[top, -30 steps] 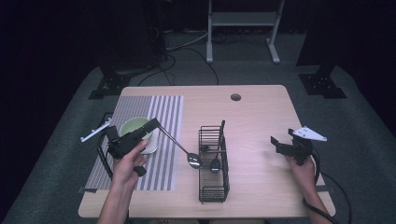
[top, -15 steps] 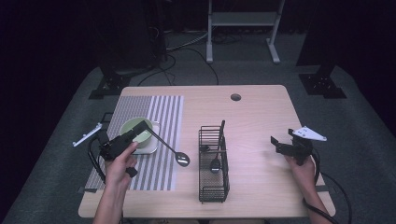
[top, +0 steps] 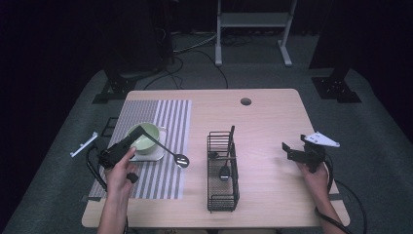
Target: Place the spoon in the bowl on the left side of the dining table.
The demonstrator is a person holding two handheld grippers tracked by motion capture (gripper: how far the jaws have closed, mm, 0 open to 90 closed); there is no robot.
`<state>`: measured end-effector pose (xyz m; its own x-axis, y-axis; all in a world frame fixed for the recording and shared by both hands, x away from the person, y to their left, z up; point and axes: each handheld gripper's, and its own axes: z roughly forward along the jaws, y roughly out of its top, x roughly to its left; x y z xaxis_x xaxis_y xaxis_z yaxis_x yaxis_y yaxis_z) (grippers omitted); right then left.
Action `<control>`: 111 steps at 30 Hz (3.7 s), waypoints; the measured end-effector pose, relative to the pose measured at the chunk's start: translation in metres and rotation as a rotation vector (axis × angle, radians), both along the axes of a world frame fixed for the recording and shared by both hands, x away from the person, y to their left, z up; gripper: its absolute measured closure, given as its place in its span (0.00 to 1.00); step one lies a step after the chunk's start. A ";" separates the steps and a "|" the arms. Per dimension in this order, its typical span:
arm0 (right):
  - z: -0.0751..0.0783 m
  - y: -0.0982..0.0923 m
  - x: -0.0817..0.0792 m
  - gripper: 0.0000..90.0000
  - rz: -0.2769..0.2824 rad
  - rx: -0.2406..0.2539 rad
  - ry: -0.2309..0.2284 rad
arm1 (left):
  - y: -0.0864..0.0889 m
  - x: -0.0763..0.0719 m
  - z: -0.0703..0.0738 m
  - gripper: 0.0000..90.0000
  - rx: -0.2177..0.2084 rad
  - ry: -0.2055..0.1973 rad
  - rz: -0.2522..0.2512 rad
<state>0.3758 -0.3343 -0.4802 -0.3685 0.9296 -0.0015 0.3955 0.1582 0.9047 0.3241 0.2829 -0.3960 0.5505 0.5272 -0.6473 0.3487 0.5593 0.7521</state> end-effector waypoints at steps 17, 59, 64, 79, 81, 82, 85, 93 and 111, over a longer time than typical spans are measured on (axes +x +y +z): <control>0.000 0.000 0.000 0.14 0.000 0.002 0.001 | 0.014 0.002 -0.011 0.99 0.002 0.021 0.050; 0.000 0.002 0.001 0.14 -0.009 -0.015 0.017 | 0.040 0.026 0.007 0.99 0.033 0.037 0.138; 0.000 0.001 0.001 0.14 -0.010 -0.010 0.019 | 0.045 0.031 0.012 0.99 0.039 0.039 0.155; 0.000 0.001 0.002 0.14 -0.010 -0.009 0.027 | 0.061 0.041 0.014 0.99 0.049 0.062 0.197; 0.000 0.001 0.002 0.14 -0.012 -0.008 0.028 | 0.062 0.041 0.014 0.99 0.050 0.062 0.199; 0.000 0.001 0.002 0.14 -0.013 -0.008 0.029 | 0.063 0.042 0.014 0.99 0.050 0.063 0.204; 0.000 0.001 0.003 0.14 -0.015 -0.010 0.031 | 0.065 0.044 0.015 0.99 0.052 0.066 0.212; 0.000 0.001 0.003 0.14 -0.016 -0.008 0.034 | 0.070 0.048 0.020 0.99 0.064 0.071 0.237; 0.000 0.001 0.003 0.14 -0.016 -0.007 0.033 | 0.068 0.056 0.019 0.99 0.065 0.080 0.253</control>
